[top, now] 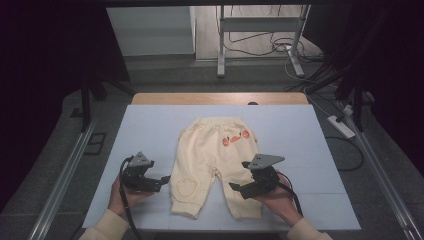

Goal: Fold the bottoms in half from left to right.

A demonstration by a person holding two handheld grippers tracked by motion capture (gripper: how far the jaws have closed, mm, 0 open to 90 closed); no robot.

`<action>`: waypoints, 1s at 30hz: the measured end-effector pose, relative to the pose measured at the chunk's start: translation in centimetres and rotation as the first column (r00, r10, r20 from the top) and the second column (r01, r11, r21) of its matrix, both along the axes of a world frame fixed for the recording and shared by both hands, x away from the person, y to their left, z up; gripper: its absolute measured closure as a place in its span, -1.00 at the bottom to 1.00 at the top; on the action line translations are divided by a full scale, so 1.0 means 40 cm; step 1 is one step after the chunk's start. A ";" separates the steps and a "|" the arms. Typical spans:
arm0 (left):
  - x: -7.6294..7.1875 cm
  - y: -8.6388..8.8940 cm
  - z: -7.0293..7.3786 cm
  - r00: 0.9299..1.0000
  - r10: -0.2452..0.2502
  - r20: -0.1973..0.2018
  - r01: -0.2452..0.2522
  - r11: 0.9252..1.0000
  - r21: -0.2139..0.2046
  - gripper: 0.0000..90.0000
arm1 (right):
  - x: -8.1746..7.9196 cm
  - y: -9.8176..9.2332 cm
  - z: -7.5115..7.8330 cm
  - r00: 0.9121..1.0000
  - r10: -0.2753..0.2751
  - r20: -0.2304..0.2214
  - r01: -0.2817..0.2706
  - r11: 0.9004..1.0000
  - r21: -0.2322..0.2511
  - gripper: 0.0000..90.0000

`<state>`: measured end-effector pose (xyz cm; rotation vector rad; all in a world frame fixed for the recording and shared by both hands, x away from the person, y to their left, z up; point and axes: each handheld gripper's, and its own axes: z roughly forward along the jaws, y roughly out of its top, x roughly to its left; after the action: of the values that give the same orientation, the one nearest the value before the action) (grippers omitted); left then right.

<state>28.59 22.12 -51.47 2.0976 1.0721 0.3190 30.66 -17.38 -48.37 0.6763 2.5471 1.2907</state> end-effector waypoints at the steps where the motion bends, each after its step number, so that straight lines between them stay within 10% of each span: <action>1: 0.000 0.000 0.000 1.000 0.001 0.000 -0.001 1.000 0.000 -0.75 | -0.001 0.006 0.000 1.000 0.004 -0.003 -0.004 1.000 0.002 -0.69; 30: 0.003 0.001 0.000 1.000 0.006 0.000 -0.006 1.000 -0.006 -0.75 | -0.003 0.153 -0.028 0.992 0.121 -0.033 -0.122 0.992 -0.022 -0.69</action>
<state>28.70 22.16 -51.47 2.0899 1.0787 0.3183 30.55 -11.25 -49.50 0.5485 2.6618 1.2934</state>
